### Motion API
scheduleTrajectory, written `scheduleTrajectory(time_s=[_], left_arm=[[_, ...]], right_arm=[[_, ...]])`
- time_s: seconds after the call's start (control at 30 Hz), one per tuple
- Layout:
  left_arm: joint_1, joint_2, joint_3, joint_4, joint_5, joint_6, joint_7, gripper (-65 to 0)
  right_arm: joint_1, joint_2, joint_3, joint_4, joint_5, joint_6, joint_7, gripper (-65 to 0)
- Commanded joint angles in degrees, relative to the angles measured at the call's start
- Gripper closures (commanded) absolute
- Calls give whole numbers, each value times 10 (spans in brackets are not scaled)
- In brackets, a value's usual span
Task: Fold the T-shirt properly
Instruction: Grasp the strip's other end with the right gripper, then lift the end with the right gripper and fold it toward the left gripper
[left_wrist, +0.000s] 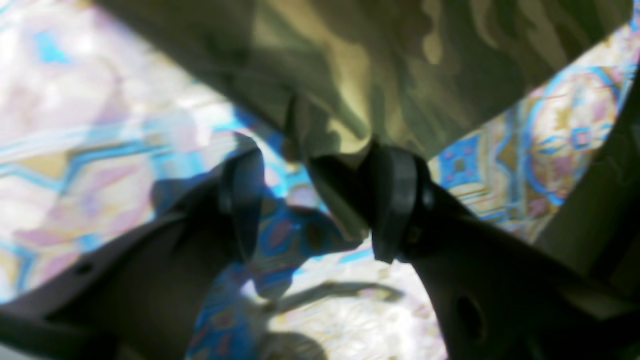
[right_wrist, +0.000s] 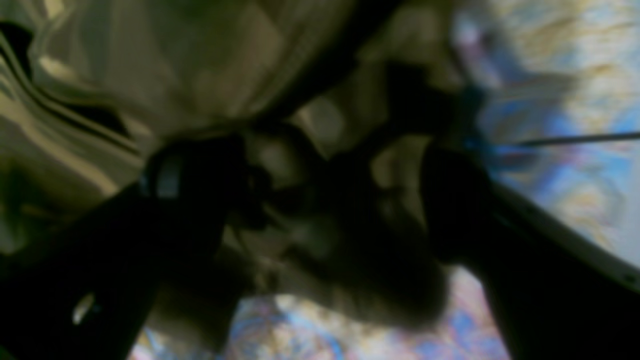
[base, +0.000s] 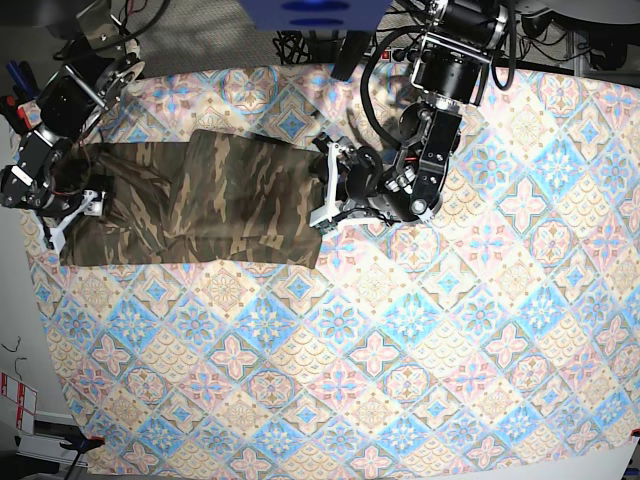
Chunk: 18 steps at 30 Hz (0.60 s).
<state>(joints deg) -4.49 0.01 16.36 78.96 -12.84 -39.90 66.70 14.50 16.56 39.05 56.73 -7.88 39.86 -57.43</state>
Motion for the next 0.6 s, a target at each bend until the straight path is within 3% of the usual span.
scheduleTrajectory(time_s=[0.0, 0.2, 0.33, 0.57], left_arm=[[-9, 3, 0, 13, -7, -1, -3, -319], [-6, -8, -1, 13, -8, -1, -3, -319], [0, -8, -1, 13, -8, -1, -4, -319], [0, -8, -1, 13, -8, -1, -5, -319]], right_arm=[[22, 13, 1, -9, 7, 1, 23, -569], [38, 46, 2, -111, 5, 1, 116, -569], [37, 68, 2, -92, 5, 1, 123, -569], [38, 78, 2, -80, 5, 1, 131, -569]])
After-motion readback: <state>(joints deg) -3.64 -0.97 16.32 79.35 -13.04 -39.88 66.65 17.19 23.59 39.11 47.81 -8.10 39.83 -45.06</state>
